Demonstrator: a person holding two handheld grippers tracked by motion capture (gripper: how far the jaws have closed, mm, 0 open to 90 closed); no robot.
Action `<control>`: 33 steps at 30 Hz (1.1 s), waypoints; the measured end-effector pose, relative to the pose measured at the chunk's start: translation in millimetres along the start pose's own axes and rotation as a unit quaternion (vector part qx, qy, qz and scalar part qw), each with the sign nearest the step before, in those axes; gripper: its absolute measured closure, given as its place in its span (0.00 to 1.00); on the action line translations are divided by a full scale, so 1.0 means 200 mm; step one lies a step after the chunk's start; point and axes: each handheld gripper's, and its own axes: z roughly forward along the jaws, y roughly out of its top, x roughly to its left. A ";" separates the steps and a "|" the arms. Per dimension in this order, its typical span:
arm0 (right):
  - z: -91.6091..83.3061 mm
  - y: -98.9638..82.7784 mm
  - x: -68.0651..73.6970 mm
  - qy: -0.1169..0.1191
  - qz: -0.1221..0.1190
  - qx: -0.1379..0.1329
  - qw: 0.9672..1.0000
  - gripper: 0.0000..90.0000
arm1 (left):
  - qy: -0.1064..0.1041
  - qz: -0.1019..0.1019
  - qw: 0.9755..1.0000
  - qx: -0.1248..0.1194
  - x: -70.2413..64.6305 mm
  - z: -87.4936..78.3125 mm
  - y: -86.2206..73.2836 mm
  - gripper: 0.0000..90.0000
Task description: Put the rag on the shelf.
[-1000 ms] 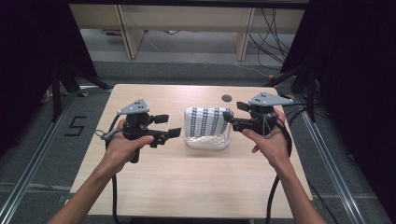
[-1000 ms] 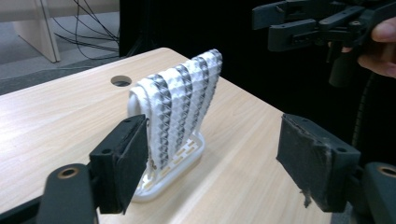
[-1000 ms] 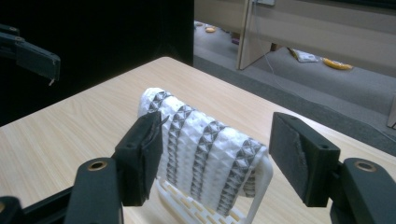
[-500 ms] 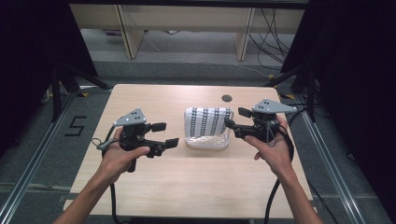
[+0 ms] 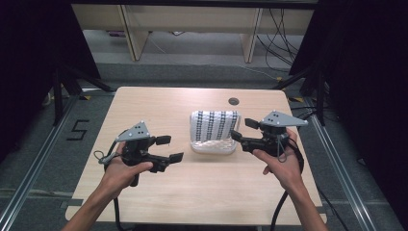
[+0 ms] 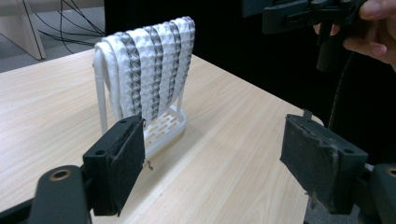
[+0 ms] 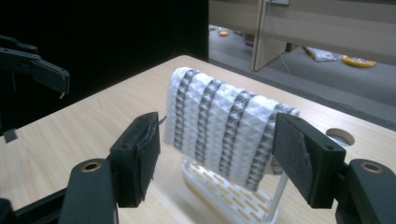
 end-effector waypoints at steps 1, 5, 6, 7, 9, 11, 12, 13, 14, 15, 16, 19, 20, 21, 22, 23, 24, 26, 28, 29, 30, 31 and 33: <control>-0.01 -0.01 0.00 -0.001 -0.002 0.000 1.000 0.37 | -0.006 -0.001 1.000 -0.003 0.00 0.00 -0.01 0.23; -0.02 -0.03 0.02 0.000 0.002 0.003 1.000 0.37 | -0.003 0.002 1.000 0.003 -0.01 -0.01 -0.04 0.23; -0.02 -0.04 0.02 0.002 0.001 -0.001 1.000 0.36 | -0.003 0.002 1.000 0.004 -0.01 -0.01 -0.05 0.23; -0.02 -0.05 0.03 0.001 0.006 0.000 1.000 0.36 | -0.004 0.002 1.000 0.004 -0.02 -0.01 -0.06 0.23; -0.03 -0.06 0.03 0.003 -0.002 0.001 1.000 0.36 | -0.009 0.003 1.000 0.002 -0.01 -0.01 -0.07 0.23; -0.03 -0.07 0.04 0.006 -0.001 0.003 1.000 0.36 | -0.003 0.002 1.000 0.005 -0.02 -0.01 -0.09 0.23; -0.03 -0.08 0.05 0.007 0.006 0.004 1.000 0.35 | -0.004 0.002 1.000 0.007 -0.02 -0.01 -0.10 0.23; -0.03 -0.08 0.06 0.010 0.007 0.001 1.000 0.35 | -0.009 0.003 1.000 0.006 -0.02 -0.01 -0.11 0.23; -0.03 -0.09 0.06 0.013 0.003 0.000 1.000 0.35 | -0.007 0.002 1.000 0.006 -0.02 -0.01 -0.12 0.23; -0.04 -0.09 0.06 0.013 0.004 0.003 1.000 0.35 | -0.005 0.003 1.000 0.009 -0.02 -0.02 -0.13 0.23; -0.03 -0.10 0.07 0.015 0.001 0.004 1.000 0.35 | -0.004 0.005 1.000 0.011 -0.03 -0.02 -0.13 0.22; -0.04 -0.12 0.08 0.014 -0.003 0.002 1.000 0.35 | -0.003 0.009 1.000 0.011 -0.03 -0.02 -0.15 0.22; -0.04 -0.12 0.09 0.020 0.003 0.009 1.000 0.35 | -0.004 0.006 1.000 0.010 -0.03 -0.03 -0.16 0.22; -0.05 -0.13 0.10 0.018 0.008 0.010 1.000 0.35 | -0.003 0.007 1.000 0.010 -0.03 -0.03 -0.17 0.22; -0.04 -0.13 0.10 0.022 -0.003 0.007 1.000 0.35 | -0.004 0.007 1.000 0.012 -0.03 -0.03 -0.18 0.22; -0.05 -0.14 0.10 0.019 -0.004 0.015 1.000 0.35 | -0.011 0.006 1.000 0.010 -0.03 -0.03 -0.19 0.22; -0.05 -0.15 0.11 0.023 0.009 0.008 1.000 0.35 | -0.007 0.006 1.000 0.014 -0.04 -0.03 -0.20 0.21; -0.06 -0.16 0.11 0.022 0.001 0.014 1.000 0.35 | -0.010 0.009 1.000 0.018 -0.04 -0.03 -0.22 0.21; -0.06 -0.17 0.11 0.018 -0.004 0.010 1.000 0.35 | -0.016 0.009 1.000 0.019 -0.04 -0.04 -0.24 0.21; -0.06 -0.18 0.11 0.023 -0.002 0.013 1.000 0.35 | -0.010 0.010 1.000 0.022 -0.04 -0.04 -0.24 0.21; -0.06 -0.19 0.12 0.027 0.010 0.012 1.000 0.35 | -0.009 0.011 1.000 0.025 -0.05 -0.04 -0.25 0.21; -0.06 -0.19 0.12 0.022 -0.005 0.016 1.000 0.35 | -0.007 0.011 1.000 0.026 -0.05 -0.04 -0.26 0.21; -0.07 -0.21 0.13 0.026 0.008 0.025 0.999 0.35 | -0.012 0.014 0.999 0.026 -0.05 -0.04 -0.28 0.21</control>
